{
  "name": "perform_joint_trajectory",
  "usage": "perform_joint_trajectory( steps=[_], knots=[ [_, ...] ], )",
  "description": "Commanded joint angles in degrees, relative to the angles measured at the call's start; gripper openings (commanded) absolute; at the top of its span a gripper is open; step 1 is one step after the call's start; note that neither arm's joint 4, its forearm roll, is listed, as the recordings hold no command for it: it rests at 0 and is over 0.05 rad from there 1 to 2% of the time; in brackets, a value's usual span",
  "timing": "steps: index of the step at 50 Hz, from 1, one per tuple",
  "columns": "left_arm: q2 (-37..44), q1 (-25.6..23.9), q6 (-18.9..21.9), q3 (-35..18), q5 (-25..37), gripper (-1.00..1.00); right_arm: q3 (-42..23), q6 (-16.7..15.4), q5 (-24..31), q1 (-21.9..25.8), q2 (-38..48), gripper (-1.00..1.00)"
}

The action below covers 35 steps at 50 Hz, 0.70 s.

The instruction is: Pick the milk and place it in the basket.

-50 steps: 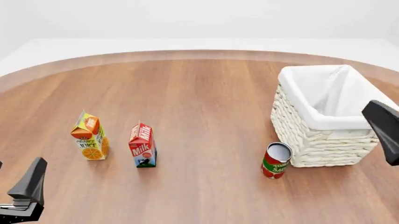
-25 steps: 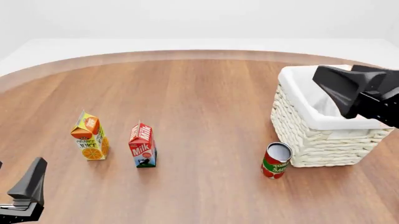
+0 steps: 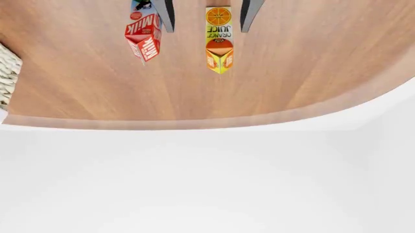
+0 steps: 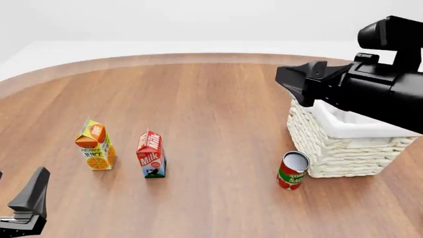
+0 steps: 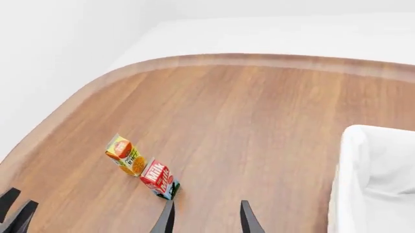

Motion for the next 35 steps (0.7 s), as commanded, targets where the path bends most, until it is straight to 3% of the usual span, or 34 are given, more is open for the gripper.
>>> perform_joint_trajectory(
  steps=[1,10,17,35],
  knots=[
    [0.00,0.00,0.00,0.00,0.00,1.00,-4.10,1.45,1.09,1.38,7.36,1.00],
    [0.00,0.00,0.00,0.00,0.00,1.00,-8.68,2.09,3.87,2.57,11.99,1.00],
    [0.00,0.00,0.00,0.00,0.00,1.00,-9.17,5.81,4.96,1.80,14.82,1.00],
    [0.00,0.00,0.00,0.00,0.00,1.00,-13.39,10.08,7.38,2.88,20.02,1.00]
  ],
)
